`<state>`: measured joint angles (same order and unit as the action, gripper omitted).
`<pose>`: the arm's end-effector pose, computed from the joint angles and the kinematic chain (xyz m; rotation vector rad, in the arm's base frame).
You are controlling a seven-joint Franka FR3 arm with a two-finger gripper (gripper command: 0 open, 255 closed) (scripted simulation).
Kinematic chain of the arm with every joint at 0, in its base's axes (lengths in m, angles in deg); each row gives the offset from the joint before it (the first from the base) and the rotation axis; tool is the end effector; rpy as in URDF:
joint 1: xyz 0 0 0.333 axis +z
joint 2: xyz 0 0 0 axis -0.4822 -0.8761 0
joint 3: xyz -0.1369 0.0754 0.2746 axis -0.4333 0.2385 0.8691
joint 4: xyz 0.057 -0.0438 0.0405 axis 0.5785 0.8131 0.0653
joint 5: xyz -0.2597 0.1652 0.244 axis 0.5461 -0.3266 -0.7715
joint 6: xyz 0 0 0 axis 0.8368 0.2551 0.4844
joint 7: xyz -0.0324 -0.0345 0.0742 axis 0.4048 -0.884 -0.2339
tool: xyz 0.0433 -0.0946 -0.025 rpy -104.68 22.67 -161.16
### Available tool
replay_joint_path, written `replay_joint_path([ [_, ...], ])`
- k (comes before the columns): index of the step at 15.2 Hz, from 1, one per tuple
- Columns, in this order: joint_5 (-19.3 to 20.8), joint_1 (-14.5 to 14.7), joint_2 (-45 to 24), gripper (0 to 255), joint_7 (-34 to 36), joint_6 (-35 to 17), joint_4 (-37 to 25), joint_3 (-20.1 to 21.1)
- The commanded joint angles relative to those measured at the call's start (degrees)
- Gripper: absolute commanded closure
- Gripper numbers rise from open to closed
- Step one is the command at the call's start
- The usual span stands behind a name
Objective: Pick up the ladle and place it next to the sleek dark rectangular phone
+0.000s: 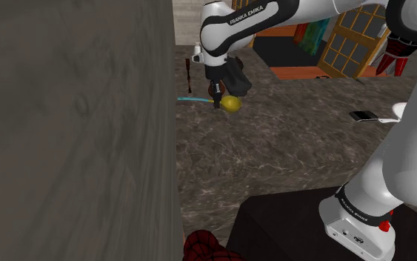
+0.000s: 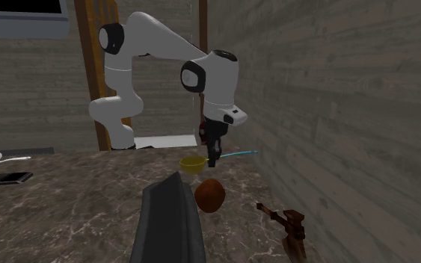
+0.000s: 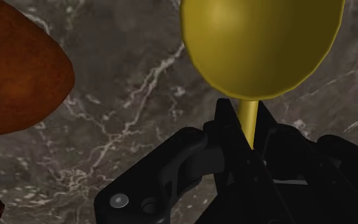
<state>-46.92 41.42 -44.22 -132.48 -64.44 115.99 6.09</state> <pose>0.5882 0.1202 0.3731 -2.6461 -1.4882 0.2250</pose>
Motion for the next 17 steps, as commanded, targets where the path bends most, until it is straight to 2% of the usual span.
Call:
replay_joint_path([
  [1,0.1,0.0,0.7,255,0.1,1.5,-0.7,0.0],
  [15,0.3,0.0,3.5,255,0.5,11.1,-7.6,-0.1],
  [17,0.6,-1.2,6.1,255,-1.6,10.4,-4.2,-1.0],
])
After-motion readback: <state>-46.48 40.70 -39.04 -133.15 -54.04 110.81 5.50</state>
